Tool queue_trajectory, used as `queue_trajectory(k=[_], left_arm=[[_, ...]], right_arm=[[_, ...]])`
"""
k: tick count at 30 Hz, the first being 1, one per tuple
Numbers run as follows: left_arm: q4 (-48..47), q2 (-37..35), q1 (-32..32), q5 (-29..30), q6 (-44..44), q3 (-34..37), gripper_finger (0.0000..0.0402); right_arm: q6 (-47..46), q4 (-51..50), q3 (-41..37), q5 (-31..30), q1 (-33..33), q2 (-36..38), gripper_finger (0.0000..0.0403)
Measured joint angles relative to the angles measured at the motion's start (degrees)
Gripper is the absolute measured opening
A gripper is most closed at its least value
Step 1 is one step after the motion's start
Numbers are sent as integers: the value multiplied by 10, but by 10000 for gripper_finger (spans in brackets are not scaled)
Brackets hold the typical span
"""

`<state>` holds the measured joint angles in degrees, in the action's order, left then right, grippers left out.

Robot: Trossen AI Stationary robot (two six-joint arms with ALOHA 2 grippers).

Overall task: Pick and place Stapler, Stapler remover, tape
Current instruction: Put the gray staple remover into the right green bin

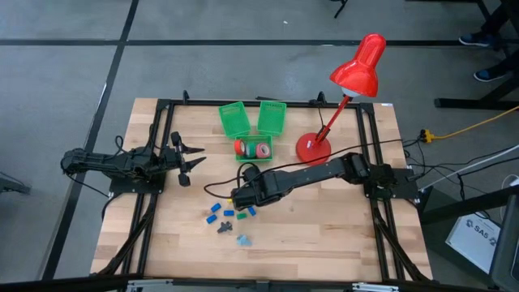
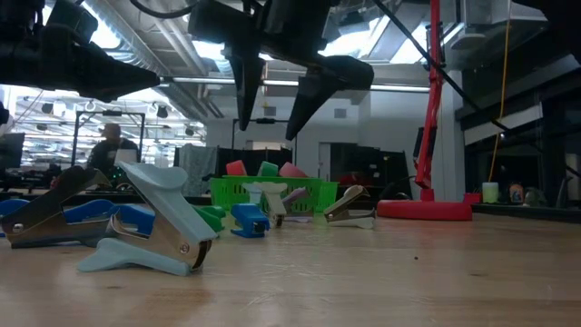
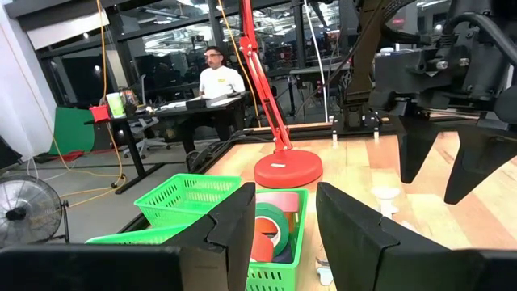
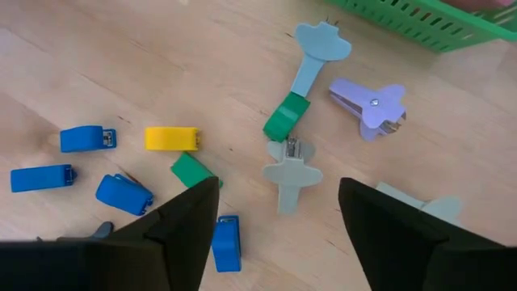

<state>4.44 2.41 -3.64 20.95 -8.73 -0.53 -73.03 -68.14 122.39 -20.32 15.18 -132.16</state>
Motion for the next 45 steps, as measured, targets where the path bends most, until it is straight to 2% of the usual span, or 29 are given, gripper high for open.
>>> queue_trajectory(k=[19, 23, 32, 45], left_arm=[[0, 0, 0, 0, 0, 0, 127], [0, 0, 0, 0, 0, 0, 127], [0, 0, 0, 0, 0, 0, 127], [0, 0, 0, 0, 0, 0, 127]], right_arm=[[0, -36, -1, -2, -4, -6, 260], [2, -21, -23, 14, -4, -8, 260], [69, 66, -99, 49, -4, -8, 260], [137, 115, -118, 53, -15, -13, 260]])
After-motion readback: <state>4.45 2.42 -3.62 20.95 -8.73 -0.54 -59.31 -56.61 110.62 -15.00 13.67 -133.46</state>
